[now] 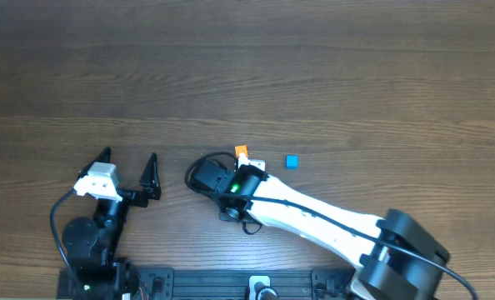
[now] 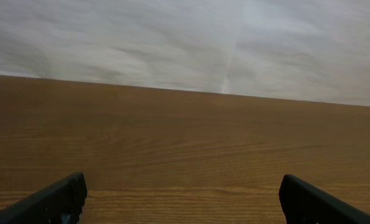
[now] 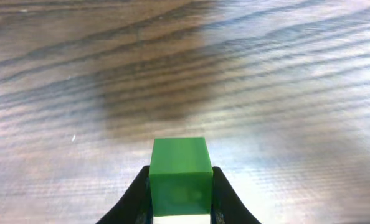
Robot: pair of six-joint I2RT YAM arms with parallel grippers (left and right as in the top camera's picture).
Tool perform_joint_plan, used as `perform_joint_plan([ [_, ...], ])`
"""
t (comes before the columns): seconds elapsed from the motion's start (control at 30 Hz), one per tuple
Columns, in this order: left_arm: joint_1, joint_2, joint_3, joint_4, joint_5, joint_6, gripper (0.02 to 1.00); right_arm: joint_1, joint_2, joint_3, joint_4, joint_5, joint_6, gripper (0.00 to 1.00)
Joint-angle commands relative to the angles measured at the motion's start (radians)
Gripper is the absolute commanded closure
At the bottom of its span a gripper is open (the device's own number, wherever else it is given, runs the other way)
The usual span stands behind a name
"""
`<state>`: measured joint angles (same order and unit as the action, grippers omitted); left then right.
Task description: Stack Cubes
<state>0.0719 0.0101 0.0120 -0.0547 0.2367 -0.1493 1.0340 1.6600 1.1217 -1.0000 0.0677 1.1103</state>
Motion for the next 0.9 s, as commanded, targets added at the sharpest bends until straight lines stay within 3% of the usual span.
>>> perform_joint_plan([
  [0.03,0.005,-0.007,-0.006,0.003,0.013,0.015,0.018,0.008,-0.066,0.093,-0.089,0.029,-0.001,0.989],
  [0.33,0.005,-0.007,-0.006,0.003,0.013,0.015,0.018,0.0,-0.059,0.37,-0.29,0.08,-0.092,0.987],
  [0.53,0.005,-0.007,-0.006,0.002,0.013,0.015,0.018,-0.066,0.016,0.544,-0.408,0.08,-0.179,0.991],
  [0.9,0.005,-0.007,-0.006,0.003,0.013,0.015,0.018,-0.198,0.181,0.625,-0.42,0.08,-0.28,0.989],
])
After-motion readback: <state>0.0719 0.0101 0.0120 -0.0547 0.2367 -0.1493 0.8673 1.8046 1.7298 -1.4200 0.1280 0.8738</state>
